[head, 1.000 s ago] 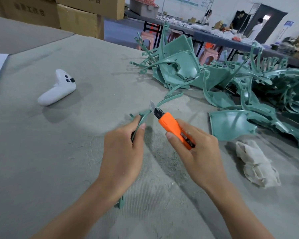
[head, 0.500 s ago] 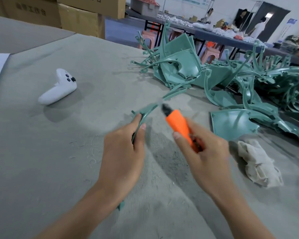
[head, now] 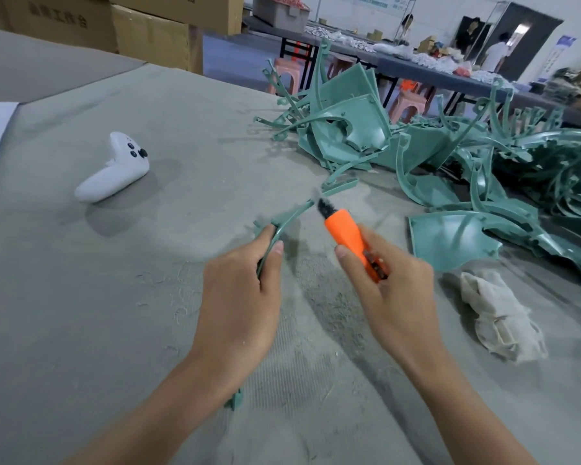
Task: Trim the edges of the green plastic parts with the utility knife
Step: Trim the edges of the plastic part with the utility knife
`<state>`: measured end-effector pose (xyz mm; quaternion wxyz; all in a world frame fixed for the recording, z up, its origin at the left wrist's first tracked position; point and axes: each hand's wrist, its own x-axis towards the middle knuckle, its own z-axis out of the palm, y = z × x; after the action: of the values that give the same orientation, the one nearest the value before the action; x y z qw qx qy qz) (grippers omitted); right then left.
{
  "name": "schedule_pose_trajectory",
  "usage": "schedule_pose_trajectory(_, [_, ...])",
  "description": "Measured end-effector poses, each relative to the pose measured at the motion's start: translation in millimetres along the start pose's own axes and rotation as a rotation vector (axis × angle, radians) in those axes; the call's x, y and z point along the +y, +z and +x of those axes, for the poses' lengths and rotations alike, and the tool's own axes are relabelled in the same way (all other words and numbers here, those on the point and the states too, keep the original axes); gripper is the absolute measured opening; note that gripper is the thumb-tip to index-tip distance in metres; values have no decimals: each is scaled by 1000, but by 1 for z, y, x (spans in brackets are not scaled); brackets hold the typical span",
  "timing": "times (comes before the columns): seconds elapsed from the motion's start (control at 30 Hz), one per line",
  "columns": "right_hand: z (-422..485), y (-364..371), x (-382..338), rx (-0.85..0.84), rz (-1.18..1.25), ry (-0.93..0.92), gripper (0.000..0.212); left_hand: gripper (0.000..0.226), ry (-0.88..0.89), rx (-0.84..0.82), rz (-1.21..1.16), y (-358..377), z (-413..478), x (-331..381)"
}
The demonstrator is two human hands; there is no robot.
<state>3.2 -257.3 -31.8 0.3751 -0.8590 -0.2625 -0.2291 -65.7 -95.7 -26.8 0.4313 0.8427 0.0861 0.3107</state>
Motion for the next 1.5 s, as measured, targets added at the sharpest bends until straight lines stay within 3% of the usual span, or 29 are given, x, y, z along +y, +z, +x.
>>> schedule_pose_trajectory(0.1, [1,-6,3,23,12,-2,21,31,17,-5,2,-1,0,2])
schedule_pose_trajectory(0.23, [-11,4,-10,-58,30,-106,29,27,41,30,30,0,2,-2])
schedule_pose_trajectory(0.47, [-5,8,-4,-62,33,-30,22,29,61,46,57,2,4,-1])
schedule_pose_trajectory(0.63, [10,-9,18,109,108,132,18,30,50,21,26,-3,-2,-3])
schedule_pose_trajectory(0.7, [4,-10,11,89,133,66,14,31,52,24,15,-2,-1,0])
schedule_pose_trajectory(0.87, [-12,6,-13,-39,72,-113,33,30,70,31,25,1,-2,0])
schedule_pose_trajectory(1.0, [-14,7,-15,-86,64,-107,30,26,66,49,39,-1,0,-3])
schedule_pose_trajectory(1.17, [-1,-5,-1,-13,56,-9,20,32,65,37,25,3,-3,-2])
schedule_pose_trajectory(1.37, [-14,2,-11,-60,48,-90,22,25,69,37,38,1,-2,-3])
schedule_pose_trajectory(1.5, [2,-6,2,4,55,9,21,31,69,38,30,1,-4,-2])
